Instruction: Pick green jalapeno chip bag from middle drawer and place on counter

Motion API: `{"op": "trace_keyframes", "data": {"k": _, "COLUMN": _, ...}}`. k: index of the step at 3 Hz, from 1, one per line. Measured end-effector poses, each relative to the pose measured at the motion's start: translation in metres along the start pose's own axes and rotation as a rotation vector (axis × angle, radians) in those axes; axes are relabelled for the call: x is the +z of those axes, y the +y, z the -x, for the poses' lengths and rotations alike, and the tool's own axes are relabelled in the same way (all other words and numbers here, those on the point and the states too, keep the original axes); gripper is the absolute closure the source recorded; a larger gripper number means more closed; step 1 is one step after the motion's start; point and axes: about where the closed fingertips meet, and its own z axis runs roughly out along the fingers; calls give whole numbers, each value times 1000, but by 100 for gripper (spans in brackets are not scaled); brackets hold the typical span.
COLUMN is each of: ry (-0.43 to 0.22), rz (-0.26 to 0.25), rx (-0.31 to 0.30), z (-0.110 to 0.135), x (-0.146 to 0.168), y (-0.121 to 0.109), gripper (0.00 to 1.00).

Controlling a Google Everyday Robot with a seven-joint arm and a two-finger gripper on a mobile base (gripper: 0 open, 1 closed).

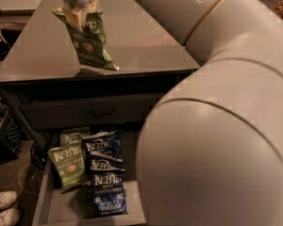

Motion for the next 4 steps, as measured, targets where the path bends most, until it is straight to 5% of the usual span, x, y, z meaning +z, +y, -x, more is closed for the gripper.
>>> {"op": "trace_keyframes", "data": {"k": 4, "ry": 37, "rz": 97, "rx": 37, "z": 2, "x": 85, "y": -61, "gripper": 100}}
